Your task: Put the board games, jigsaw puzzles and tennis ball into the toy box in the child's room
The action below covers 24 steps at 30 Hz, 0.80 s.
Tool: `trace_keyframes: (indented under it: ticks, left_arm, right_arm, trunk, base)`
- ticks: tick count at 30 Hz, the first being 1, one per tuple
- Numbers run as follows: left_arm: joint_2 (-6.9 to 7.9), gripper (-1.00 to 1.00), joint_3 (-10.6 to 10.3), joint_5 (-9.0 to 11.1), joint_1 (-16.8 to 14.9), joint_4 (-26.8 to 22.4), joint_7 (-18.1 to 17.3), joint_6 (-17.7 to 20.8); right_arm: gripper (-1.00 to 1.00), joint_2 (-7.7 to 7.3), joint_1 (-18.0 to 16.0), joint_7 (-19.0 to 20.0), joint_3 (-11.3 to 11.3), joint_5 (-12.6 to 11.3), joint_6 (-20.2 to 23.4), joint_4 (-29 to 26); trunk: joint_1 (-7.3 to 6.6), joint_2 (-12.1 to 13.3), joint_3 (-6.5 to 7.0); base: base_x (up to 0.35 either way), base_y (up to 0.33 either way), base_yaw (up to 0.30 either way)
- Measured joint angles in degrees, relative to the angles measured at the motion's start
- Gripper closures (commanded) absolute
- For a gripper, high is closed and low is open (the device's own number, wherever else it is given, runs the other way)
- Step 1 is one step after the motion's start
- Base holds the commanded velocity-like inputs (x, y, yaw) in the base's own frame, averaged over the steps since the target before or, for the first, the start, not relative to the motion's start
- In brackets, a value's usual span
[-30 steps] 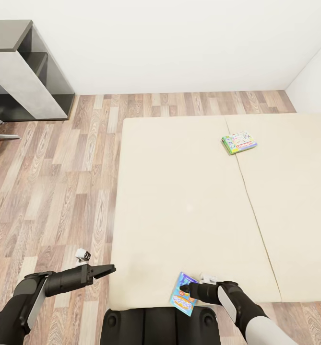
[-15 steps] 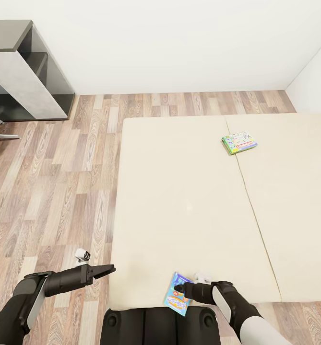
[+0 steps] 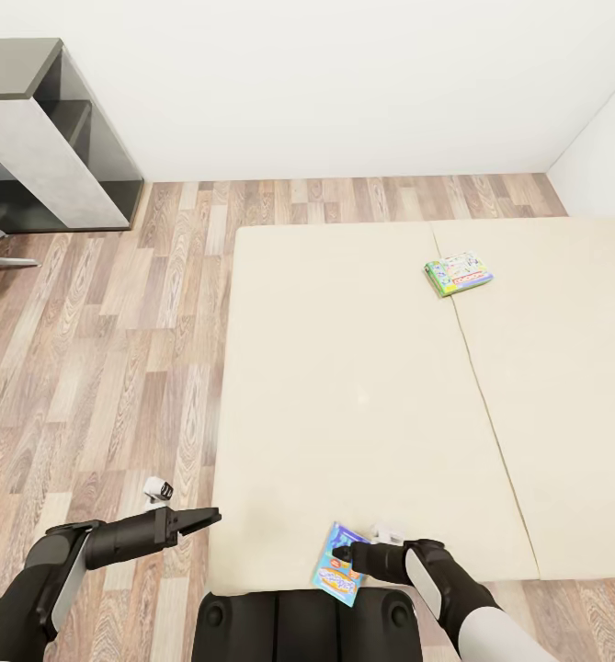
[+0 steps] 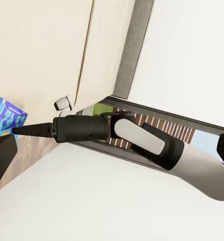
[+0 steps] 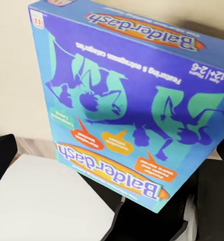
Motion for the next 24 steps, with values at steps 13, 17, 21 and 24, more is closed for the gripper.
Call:
trace_keyframes:
  ticks: [13, 17, 21, 24]
  left_arm:
    - [-0.04, -1.00, -0.01, 0.00, 0.00, 0.00, 0.00, 0.00]
    - [-0.05, -1.00, -0.01, 0.00, 0.00, 0.00, 0.00, 0.00]
    - [-0.08, -1.00, -0.01, 0.00, 0.00, 0.00, 0.00, 0.00]
    - [-0.08, -1.00, -0.01, 0.00, 0.00, 0.00, 0.00, 0.00]
  right_arm:
    - [-1.00, 0.91, 0.00, 1.20, 0.00, -0.07, -1.98, 0.00]
    - [-1.00, 0.99, 0.00, 2.70, 0.00, -0.06, -2.07, 0.00]
    - [-1.00, 1.01, 0.00, 3.20, 0.00, -0.06, -2.10, 0.00]
    - [-1.00, 1.24, 0.00, 3.29, 0.00, -0.05, -2.10, 0.00]
  trunk:
    - [0.00, 0.00, 0.00]
    - [0.00, 0.00, 0.00]
    - [0.00, 0.00, 0.00]
    - [0.00, 0.00, 0.00]
  base:
    - [0.000, 0.000, 0.000]
    - [0.000, 0.000, 0.000]
    - [0.000, 0.000, 0.000]
    - [0.000, 0.000, 0.000]
